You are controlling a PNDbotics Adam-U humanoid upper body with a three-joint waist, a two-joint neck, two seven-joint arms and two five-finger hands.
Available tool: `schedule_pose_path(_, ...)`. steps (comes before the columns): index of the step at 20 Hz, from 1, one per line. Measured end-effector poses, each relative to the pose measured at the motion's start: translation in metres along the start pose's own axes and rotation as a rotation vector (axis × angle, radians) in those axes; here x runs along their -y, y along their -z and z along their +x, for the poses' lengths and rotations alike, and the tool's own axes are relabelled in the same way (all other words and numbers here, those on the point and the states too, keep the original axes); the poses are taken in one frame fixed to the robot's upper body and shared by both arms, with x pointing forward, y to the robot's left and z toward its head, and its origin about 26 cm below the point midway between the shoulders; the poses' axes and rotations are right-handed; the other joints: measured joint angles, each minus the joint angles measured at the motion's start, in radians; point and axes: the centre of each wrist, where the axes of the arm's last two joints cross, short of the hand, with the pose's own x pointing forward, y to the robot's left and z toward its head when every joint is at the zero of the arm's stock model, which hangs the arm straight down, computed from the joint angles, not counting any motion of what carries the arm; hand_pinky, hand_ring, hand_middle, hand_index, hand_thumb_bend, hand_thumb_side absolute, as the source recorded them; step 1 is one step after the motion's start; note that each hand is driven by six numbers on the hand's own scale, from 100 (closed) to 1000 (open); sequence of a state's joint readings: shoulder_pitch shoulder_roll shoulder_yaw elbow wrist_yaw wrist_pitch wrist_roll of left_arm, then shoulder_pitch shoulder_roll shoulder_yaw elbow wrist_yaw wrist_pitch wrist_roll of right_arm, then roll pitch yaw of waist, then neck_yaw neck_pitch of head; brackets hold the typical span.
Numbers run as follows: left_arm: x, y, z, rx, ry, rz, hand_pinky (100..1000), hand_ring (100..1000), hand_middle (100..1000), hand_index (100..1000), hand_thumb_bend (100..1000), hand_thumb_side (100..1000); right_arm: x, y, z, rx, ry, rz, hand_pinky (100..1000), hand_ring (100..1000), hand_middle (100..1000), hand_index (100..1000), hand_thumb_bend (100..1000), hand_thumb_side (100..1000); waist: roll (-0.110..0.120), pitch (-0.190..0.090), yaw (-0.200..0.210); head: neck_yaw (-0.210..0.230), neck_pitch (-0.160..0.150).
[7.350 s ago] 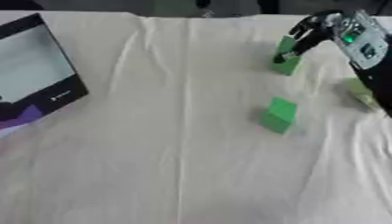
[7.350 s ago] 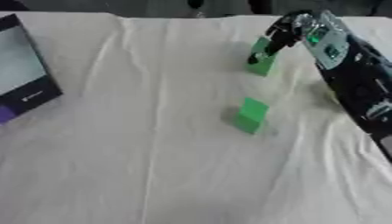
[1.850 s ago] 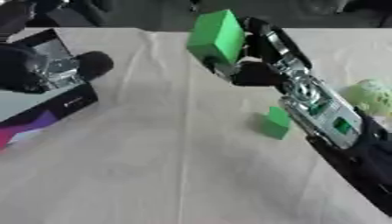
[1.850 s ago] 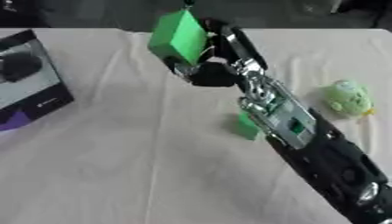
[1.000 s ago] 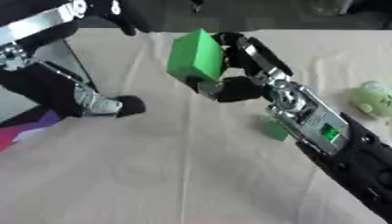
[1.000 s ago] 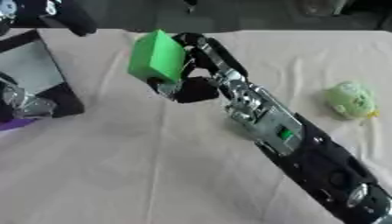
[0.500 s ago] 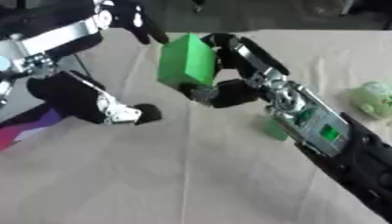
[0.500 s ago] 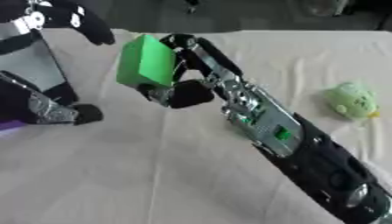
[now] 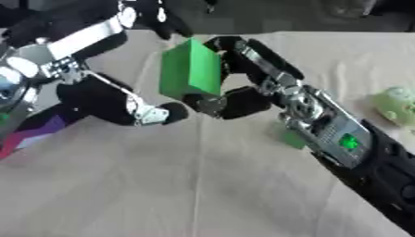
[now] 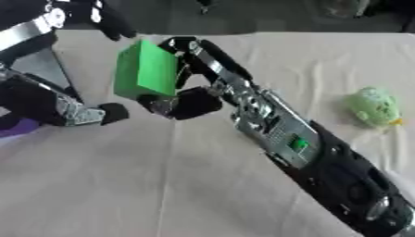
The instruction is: Pick up the objects with one hand, pass them to the other hand, and then place them into the box on the other side of the table.
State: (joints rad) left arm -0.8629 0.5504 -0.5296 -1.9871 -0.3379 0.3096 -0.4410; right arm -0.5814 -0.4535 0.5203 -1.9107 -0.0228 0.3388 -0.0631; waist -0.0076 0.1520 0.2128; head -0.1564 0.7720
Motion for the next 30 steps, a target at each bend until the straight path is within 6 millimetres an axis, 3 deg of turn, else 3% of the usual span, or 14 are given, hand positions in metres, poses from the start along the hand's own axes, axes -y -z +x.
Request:
schedule_pose_path(8,0.004,0.004,0.004,-0.009,-0.005,0.023,894,759,762,823,543,326,-0.002,0.001,0.001,0.005,-0.006,0.016,496,512,533,513,387,100,0.000,0.000,0.000,0.005,0.000)
schedule_pose_path(30,0.013,0.005,0.005,-0.071,0.025,0.013,870,746,753,814,499,241,-0.002,-0.004,0.013,0.056,-0.013,0.021,493,529,566,511,380,100,0.000,0.000,-0.005,0.013,0.000)
